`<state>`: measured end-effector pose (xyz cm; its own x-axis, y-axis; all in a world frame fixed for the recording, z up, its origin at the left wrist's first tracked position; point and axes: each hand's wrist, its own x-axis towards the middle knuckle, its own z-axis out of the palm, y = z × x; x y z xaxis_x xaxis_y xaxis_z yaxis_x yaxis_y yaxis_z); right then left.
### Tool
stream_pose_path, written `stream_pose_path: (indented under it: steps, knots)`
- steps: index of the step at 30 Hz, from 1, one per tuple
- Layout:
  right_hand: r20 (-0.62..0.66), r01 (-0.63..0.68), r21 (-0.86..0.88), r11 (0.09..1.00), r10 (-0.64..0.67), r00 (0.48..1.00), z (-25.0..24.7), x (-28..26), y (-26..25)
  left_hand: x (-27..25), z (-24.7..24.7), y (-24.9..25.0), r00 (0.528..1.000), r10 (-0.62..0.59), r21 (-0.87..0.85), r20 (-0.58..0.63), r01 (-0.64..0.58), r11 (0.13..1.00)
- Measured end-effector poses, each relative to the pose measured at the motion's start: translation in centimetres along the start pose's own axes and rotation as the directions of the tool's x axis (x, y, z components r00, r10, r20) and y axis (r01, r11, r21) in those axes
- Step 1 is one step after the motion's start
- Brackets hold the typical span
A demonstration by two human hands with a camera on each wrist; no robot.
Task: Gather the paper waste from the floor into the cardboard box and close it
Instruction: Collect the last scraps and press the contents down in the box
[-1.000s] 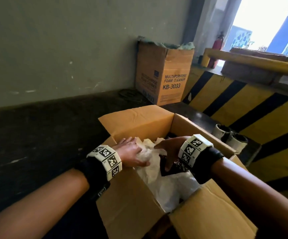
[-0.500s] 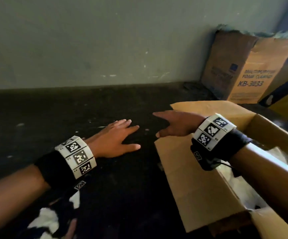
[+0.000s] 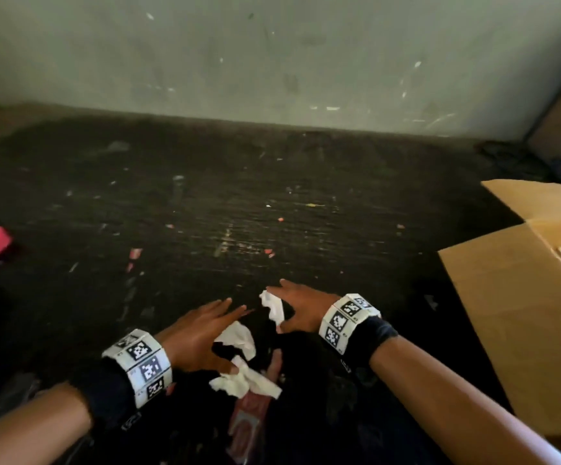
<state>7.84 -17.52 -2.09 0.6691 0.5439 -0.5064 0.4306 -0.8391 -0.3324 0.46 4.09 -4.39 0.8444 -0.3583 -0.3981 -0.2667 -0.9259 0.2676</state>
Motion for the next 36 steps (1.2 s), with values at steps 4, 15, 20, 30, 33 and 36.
stream_pose_path:
  steps: [4,15,20,30,33,36]
  knots:
    - [0.069,-0.004,-0.034,0.999,0.006,0.998,2.2,1.7,-0.9,0.2,2.3,-1.0,0.997,0.009,0.045,0.078,-0.012,0.999]
    - [-0.157,-0.006,-0.131,0.991,-0.014,0.987,5.1,0.7,-0.7,2.4,3.8,-0.6,0.980,0.196,0.025,-0.008,-0.196,0.980]
    - [-0.213,-0.068,0.033,0.997,0.073,0.974,5.4,-0.5,0.1,3.9,3.0,0.3,0.970,0.244,0.071,-0.013,-0.243,0.967]
    - [-0.681,-0.104,0.333,0.937,0.315,0.661,-1.9,-9.9,5.0,7.5,-6.0,7.4,0.874,0.436,0.014,-0.214,-0.444,0.896]
    - [-0.790,-0.126,0.303,0.945,0.323,0.521,-4.9,-14.6,7.3,9.3,-9.0,11.4,0.822,0.491,0.039,-0.288,-0.502,0.864]
    - [-0.846,-0.183,0.292,0.939,0.342,0.409,-6.5,-18.2,9.4,10.4,-10.7,15.6,0.753,0.548,0.063,-0.364,-0.567,0.821]
